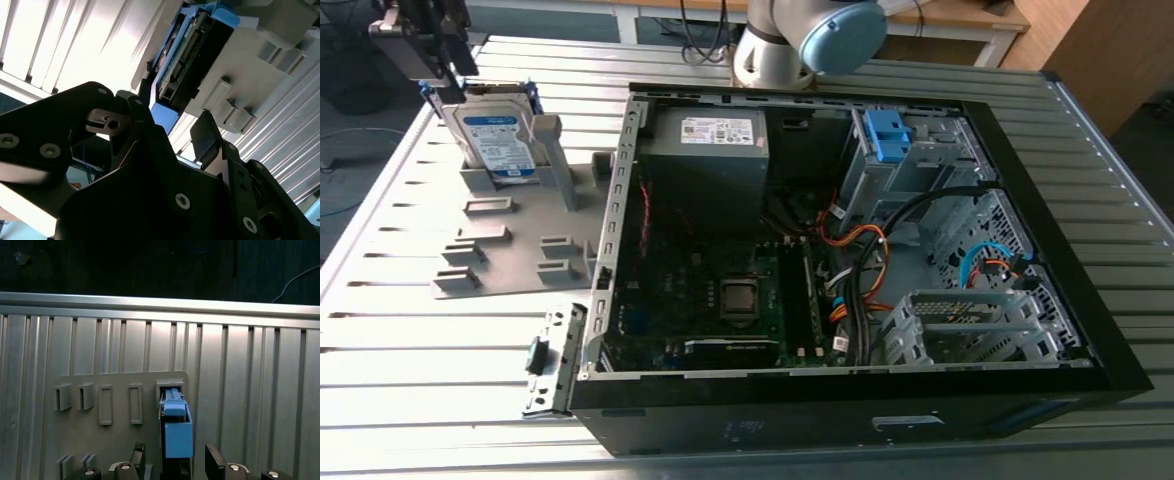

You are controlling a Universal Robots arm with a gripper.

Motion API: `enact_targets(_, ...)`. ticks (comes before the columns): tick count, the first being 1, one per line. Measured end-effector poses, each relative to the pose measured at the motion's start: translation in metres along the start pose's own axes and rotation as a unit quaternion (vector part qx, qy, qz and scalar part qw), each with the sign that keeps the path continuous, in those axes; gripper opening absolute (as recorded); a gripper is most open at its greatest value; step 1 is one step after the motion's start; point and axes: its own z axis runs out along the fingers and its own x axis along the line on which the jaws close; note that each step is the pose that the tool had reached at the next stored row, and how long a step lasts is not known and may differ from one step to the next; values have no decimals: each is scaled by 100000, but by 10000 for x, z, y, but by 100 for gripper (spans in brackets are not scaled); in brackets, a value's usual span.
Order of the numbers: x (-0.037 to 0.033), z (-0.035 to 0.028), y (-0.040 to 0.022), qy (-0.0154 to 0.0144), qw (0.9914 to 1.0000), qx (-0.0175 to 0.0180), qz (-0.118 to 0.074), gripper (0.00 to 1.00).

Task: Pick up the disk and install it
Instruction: 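Pick up the disk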

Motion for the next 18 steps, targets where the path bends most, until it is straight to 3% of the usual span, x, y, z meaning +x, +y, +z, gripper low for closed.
enact_targets(3,-40,54,14,-43,100000,10,1,58)
enact_targets(4,-61,148,54,-61,99999,18,-443,58)
enact_targets(15,-78,346,50,-62,99999,17,-468,58)
enact_targets(18,-79,360,49,-57,99999,1,-467,58)
